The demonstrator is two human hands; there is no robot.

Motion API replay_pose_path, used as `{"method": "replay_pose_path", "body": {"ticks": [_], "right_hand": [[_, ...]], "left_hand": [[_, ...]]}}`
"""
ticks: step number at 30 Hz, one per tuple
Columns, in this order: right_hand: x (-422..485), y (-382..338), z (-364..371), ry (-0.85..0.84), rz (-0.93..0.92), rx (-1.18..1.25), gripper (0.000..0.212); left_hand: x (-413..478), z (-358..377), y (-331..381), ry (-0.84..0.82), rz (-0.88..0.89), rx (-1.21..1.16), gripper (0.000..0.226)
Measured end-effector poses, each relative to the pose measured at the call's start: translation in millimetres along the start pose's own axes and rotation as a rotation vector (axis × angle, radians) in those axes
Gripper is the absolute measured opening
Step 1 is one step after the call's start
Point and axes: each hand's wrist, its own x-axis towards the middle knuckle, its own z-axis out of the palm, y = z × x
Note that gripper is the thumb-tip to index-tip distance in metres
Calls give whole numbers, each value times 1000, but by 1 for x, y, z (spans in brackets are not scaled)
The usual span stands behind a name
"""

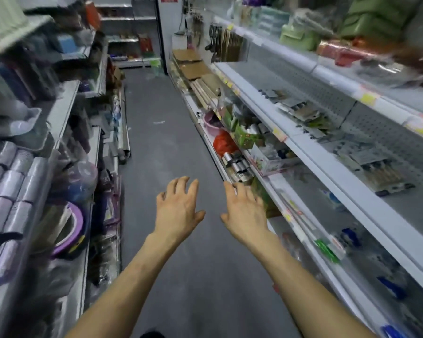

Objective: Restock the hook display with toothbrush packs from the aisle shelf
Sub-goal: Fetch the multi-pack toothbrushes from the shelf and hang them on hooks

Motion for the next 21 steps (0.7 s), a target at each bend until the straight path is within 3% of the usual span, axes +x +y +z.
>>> {"method": "replay_pose_path", "body": {"ticks": [11, 21], "right_hand": [[272, -14, 15, 88, 253, -39, 85], [416, 66, 19, 141, 561, 22, 81]], "left_hand": [[309, 21, -91, 15, 255, -31, 84], [525, 53, -50, 4, 528, -98, 77]]}}
